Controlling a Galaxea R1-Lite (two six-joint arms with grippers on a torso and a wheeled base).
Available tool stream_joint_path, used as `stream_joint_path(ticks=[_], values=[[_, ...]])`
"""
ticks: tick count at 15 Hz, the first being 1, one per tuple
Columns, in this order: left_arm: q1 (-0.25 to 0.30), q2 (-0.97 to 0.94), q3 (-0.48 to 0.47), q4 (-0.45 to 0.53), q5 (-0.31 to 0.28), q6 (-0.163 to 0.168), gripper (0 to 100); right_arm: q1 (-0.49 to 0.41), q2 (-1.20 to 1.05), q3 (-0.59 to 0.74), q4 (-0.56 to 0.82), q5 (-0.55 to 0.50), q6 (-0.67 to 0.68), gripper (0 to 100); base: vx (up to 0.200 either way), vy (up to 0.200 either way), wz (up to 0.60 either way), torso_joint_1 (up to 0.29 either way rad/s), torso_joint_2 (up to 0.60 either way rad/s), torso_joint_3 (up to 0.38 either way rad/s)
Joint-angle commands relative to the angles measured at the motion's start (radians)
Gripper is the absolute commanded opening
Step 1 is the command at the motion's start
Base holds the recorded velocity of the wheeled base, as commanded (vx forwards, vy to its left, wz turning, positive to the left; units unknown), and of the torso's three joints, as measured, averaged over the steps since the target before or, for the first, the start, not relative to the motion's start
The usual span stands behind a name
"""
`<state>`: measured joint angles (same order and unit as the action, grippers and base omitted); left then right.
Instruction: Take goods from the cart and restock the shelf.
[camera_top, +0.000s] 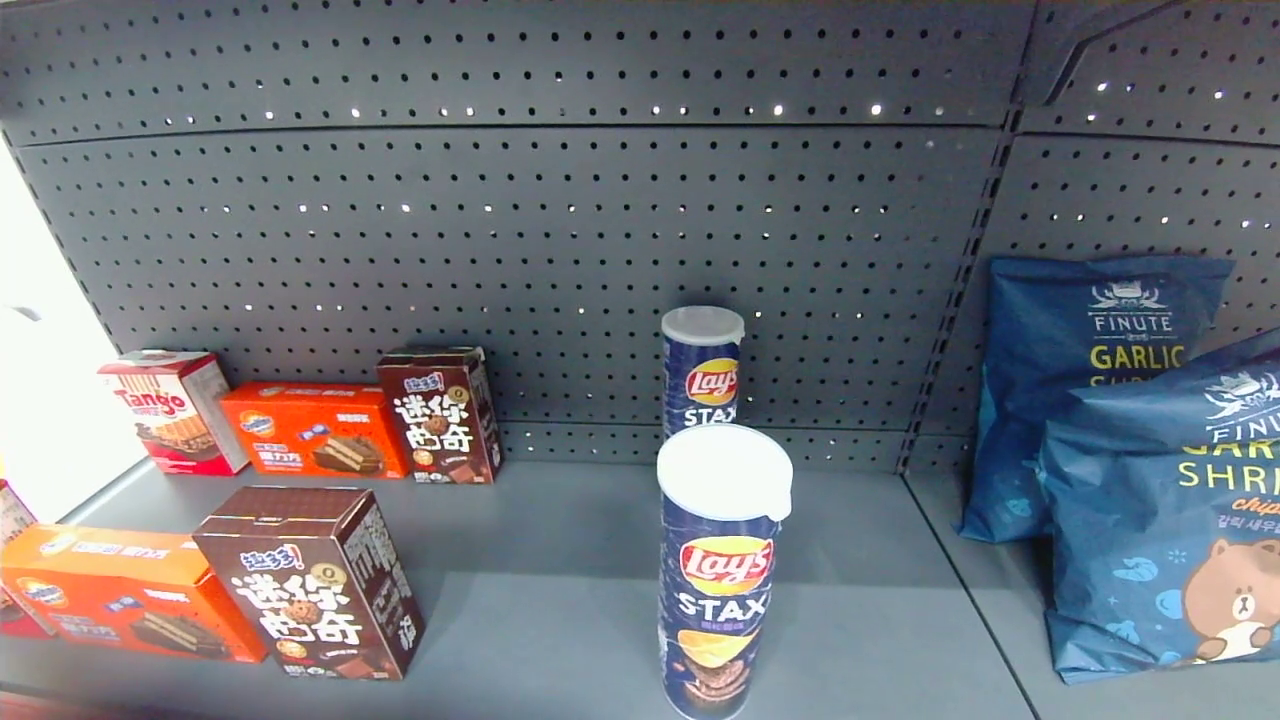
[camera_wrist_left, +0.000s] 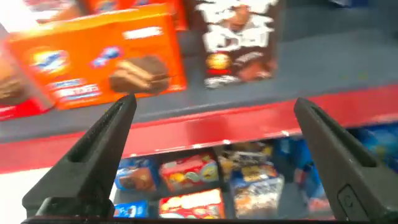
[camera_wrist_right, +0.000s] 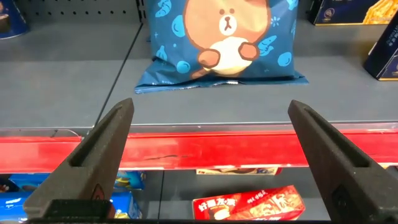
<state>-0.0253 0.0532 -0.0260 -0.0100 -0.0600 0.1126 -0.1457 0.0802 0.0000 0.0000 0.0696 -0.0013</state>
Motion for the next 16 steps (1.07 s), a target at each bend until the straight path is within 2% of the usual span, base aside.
stream_joint_path(ticks=[1,2,4,5,6,7,9,12,15,16], values=[[0.030,-0.053,0.014,-0.024,0.005,-0.008,100,-0.002,0.004,0.000,0.000,0.001,0.000,100,0.000,0.000,0.00,0.000,0.00,0.000],[0.028,-0.053,0.014,-0.022,0.003,-0.030,100,0.000,0.004,0.000,0.000,0.001,-0.002,100,0.000,0.000,0.00,0.000,0.00,0.000],[0.028,-0.053,0.017,-0.028,0.000,-0.126,100,-0.002,0.004,0.000,0.000,-0.001,-0.002,100,0.000,0.000,0.00,0.000,0.00,0.000],[0.025,-0.053,0.020,-0.022,-0.007,-0.125,100,0.000,0.004,0.000,0.000,-0.001,0.000,100,0.000,0.000,0.00,0.000,0.00,0.000],[0.027,-0.053,0.023,-0.005,-0.031,-0.074,100,0.000,0.004,0.000,0.000,0.001,-0.002,100,0.000,0.000,0.00,0.000,0.00,0.000],[0.027,-0.053,0.017,0.033,-0.055,-0.059,100,0.000,0.004,0.000,0.000,0.001,0.000,100,0.000,0.000,0.00,0.000,0.00,0.000],[0.025,-0.053,0.018,0.031,-0.087,-0.024,100,0.000,0.004,0.000,0.000,-0.001,0.000,100,0.000,0.000,0.00,0.000,0.00,0.000],[0.025,-0.053,0.018,0.028,-0.064,-0.070,100,0.000,0.004,0.000,0.000,0.001,0.000,100,0.000,0.000,0.00,0.000,0.00,0.000],[0.027,-0.053,0.021,0.013,-0.057,-0.079,100,-0.002,0.004,0.000,0.000,0.001,-0.002,100,0.000,0.000,0.00,0.000,0.00,0.000],[0.027,-0.053,0.021,0.013,-0.058,-0.077,100,0.035,0.013,0.000,0.002,-0.001,-0.002,100,0.000,0.000,0.00,0.000,0.00,0.000]])
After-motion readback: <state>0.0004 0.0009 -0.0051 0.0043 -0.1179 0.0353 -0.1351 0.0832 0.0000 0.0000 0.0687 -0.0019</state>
